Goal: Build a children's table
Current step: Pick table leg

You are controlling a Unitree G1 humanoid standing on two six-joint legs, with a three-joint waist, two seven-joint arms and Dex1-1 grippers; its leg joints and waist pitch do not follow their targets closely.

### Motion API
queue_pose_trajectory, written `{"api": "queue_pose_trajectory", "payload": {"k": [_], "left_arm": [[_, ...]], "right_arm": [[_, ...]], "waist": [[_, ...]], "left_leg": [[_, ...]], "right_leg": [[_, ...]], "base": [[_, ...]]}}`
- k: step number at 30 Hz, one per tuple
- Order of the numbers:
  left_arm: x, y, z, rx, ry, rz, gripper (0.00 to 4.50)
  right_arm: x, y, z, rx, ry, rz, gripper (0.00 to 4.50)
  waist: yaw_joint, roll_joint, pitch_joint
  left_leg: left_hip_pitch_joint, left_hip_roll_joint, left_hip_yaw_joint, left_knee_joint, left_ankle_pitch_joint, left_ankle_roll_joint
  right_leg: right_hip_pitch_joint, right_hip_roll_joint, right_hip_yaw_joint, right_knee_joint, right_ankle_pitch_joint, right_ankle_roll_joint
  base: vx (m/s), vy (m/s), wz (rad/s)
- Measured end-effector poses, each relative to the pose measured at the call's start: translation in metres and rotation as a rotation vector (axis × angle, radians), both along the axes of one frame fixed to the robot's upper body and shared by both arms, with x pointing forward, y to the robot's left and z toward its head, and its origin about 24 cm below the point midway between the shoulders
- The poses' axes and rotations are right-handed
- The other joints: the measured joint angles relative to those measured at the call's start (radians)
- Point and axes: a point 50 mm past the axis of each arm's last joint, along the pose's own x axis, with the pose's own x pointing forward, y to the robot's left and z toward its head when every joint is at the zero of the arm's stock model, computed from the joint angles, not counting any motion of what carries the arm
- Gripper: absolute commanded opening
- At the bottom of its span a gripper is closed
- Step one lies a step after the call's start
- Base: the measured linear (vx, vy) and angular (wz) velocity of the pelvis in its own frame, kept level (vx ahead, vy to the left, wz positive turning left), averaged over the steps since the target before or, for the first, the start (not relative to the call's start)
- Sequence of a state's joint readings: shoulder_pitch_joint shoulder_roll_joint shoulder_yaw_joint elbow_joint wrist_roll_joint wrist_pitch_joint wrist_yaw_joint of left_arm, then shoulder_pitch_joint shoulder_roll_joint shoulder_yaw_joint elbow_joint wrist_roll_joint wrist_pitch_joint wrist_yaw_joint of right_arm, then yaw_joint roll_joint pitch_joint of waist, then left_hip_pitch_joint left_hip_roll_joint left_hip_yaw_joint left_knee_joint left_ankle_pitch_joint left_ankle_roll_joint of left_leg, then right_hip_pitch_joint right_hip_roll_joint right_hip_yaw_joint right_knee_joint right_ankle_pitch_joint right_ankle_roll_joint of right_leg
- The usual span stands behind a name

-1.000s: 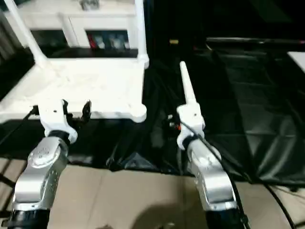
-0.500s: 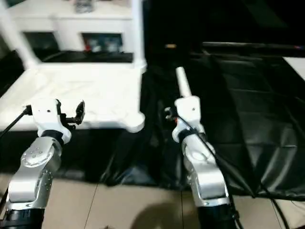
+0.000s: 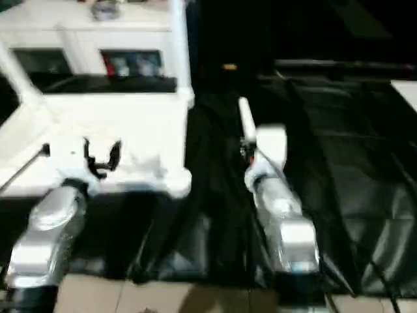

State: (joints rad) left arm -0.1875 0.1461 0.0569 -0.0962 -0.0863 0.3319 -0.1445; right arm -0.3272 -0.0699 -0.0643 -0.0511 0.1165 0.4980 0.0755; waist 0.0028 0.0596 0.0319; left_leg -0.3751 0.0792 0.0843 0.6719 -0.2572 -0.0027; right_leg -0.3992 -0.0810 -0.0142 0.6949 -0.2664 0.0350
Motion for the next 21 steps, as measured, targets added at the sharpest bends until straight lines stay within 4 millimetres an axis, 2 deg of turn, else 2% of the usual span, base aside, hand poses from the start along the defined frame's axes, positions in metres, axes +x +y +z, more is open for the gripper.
{"api": "queue_pose_trajectory", "payload": {"k": [1, 2, 5, 6, 7, 9, 11, 13, 16, 18, 21], "left_arm": [[0.000, -0.007, 0.000, -0.005, 0.003, -0.060, 4.22], [-0.002, -0.020, 0.001, -0.016, 0.001, -0.151, 4.30], [-0.004, -0.023, 0.002, 0.004, 0.012, -0.244, 4.50], [-0.004, -0.020, 0.002, 0.017, 0.015, -0.252, 4.50], [-0.004, -0.018, 0.003, 0.029, 0.014, -0.260, 4.50], [-0.003, -0.016, 0.007, 0.031, 0.002, -0.288, 4.50], [-0.004, -0.016, 0.011, 0.019, -0.013, -0.311, 4.50], [-0.005, -0.015, 0.013, 0.018, -0.003, -0.355, 4.50], [-0.011, -0.021, 0.019, 0.019, 0.018, -0.495, 4.50], [-0.017, -0.025, 0.020, 0.019, 0.038, -0.578, 4.50], [-0.033, -0.030, 0.024, 0.012, 0.106, -0.766, 4.50]], "right_arm": [[0.002, -0.006, -0.003, -0.011, 0.026, -0.017, 4.03], [0.003, -0.014, -0.008, -0.023, 0.071, -0.040, 4.13], [0.011, -0.020, -0.011, -0.052, 0.145, -0.060, 4.43], [0.015, -0.019, -0.008, -0.065, 0.154, -0.055, 4.43], [0.019, -0.014, -0.007, -0.078, 0.173, -0.037, 4.46], [0.033, -0.008, -0.005, -0.125, 0.262, 0.006, 4.46], [0.039, -0.006, -0.005, -0.135, 0.314, 0.020, 4.46], [0.043, -0.004, -0.009, -0.126, 0.372, 0.037, 4.46], [0.049, -0.007, -0.012, -0.138, 0.479, 0.033, 4.46], [0.051, -0.009, -0.016, -0.147, 0.535, 0.028, 4.46], [0.056, -0.011, -0.017, -0.154, 0.588, 0.019, 4.46]], "waist": [[0.000, -0.002, -0.001], [0.003, -0.002, -0.001], [0.002, 0.003, -0.001], [0.002, 0.010, 0.002], [0.001, 0.013, 0.004], [-0.003, 0.017, 0.011], [0.000, 0.010, 0.016], [0.000, 0.004, 0.021], [0.002, -0.002, 0.025], [0.002, -0.006, 0.025], [0.001, -0.009, 0.027]], "left_leg": [[-0.016, -0.004, -0.004, 0.013, 0.000, 0.003], [-0.021, -0.002, -0.006, 0.006, 0.002, 0.006], [-0.020, 0.014, -0.003, -0.019, 0.017, -0.031], [-0.016, 0.024, -0.003, -0.019, 0.020, -0.036], [-0.012, 0.027, -0.003, -0.020, 0.018, -0.039], [-0.003, 0.034, 0.006, -0.021, 0.024, -0.040], [0.007, 0.041, 0.018, -0.023, 0.024, -0.040], [0.010, 0.043, 0.026, -0.026, 0.024, -0.040], [0.003, 0.045, 0.031, -0.029, 0.025, -0.042], [0.004, 0.052, 0.041, -0.029, 0.026, -0.044], [0.002, 0.057, 0.045, -0.029, 0.028, -0.047]], "right_leg": [[-0.007, -0.003, 0.008, 0.009, 0.001, 0.003], [-0.009, 0.000, 0.006, 0.007, 0.003, 0.001], [-0.008, 0.012, -0.003, -0.021, 0.026, -0.008], [0.000, 0.020, -0.005, -0.036, 0.038, -0.011], [0.005, 0.023, -0.006, -0.044, 0.039, -0.021], [0.014, 0.022, -0.007, -0.049, 0.046, -0.029], [0.023, 0.021, -0.006, -0.050, 0.043, -0.025], [0.024, 0.020, -0.003, -0.049, 0.043, -0.024], [0.016, 0.020, -0.002, -0.050, 0.046, -0.028], [0.016, 0.020, -0.001, -0.049, 0.052, -0.034], [0.012, 0.021, -0.002, -0.048, 0.054, -0.034]], "base": [[0.000, 0.000, 0.00], [0.000, 0.000, 0.00], [-0.008, -0.037, 0.06], [-0.051, -0.011, -0.07], [-0.051, -0.011, -0.07], [-0.095, 0.008, 0.00], [-0.101, 0.000, 0.05], [-0.079, -0.018, 0.08], [-0.059, -0.007, -0.02], [0.000, 0.000, 0.00], [0.000, 0.000, 0.00]]}}
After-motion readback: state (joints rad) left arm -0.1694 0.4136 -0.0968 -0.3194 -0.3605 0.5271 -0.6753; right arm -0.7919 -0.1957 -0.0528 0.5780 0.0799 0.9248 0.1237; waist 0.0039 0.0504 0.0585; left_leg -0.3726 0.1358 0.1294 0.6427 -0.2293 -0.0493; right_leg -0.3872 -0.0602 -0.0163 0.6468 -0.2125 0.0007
